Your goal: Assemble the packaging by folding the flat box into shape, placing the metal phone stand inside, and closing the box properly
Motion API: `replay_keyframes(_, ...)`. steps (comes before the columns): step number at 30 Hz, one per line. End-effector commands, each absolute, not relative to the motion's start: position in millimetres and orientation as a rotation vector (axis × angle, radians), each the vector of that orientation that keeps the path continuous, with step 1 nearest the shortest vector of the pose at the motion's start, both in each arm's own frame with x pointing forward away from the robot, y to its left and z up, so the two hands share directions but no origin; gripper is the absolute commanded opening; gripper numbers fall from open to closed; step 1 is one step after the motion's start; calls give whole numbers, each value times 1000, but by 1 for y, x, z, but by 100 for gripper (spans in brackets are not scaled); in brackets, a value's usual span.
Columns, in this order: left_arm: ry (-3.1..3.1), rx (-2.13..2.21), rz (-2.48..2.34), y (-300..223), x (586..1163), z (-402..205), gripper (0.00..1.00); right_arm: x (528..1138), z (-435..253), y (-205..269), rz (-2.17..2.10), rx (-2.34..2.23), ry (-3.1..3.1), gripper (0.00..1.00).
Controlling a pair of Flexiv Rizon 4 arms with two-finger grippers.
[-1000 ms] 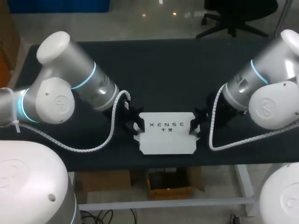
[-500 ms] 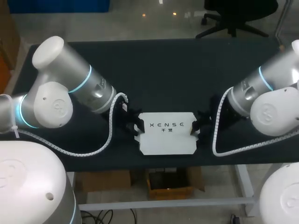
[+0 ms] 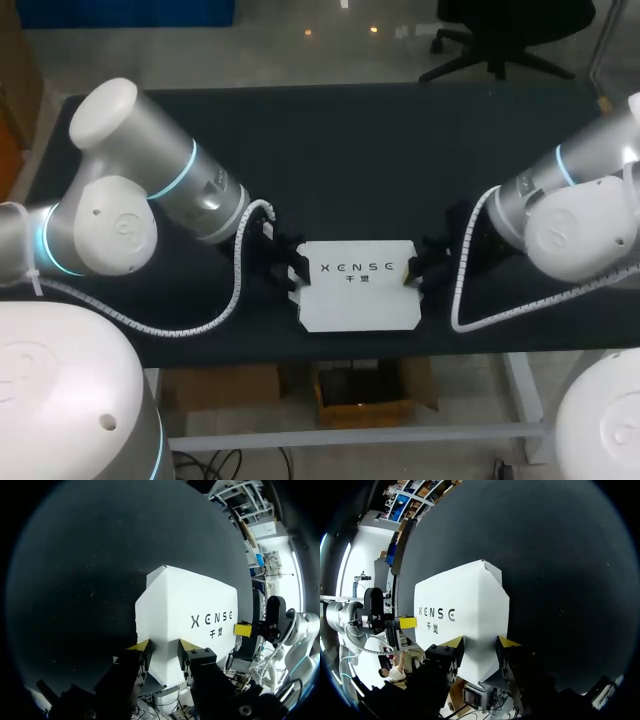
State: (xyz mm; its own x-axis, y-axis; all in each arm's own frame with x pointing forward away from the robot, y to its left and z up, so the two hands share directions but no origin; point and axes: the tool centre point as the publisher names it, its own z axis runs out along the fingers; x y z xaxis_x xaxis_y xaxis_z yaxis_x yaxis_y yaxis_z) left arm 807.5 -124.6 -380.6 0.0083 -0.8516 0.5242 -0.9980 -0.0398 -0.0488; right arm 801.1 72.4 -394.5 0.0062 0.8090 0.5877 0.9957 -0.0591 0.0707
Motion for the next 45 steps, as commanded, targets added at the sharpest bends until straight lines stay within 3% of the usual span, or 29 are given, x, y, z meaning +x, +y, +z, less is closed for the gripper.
replay_keyframes(1, -1897, 1939, 628, -128, 806, -391, 35, 805, -400, 74, -703, -1897, -1845, 40)
replay_keyframes(45, -1872, 1677, 768, -142, 805, -396, 39, 802, -394, 81, -740, -1842, -1841, 38)
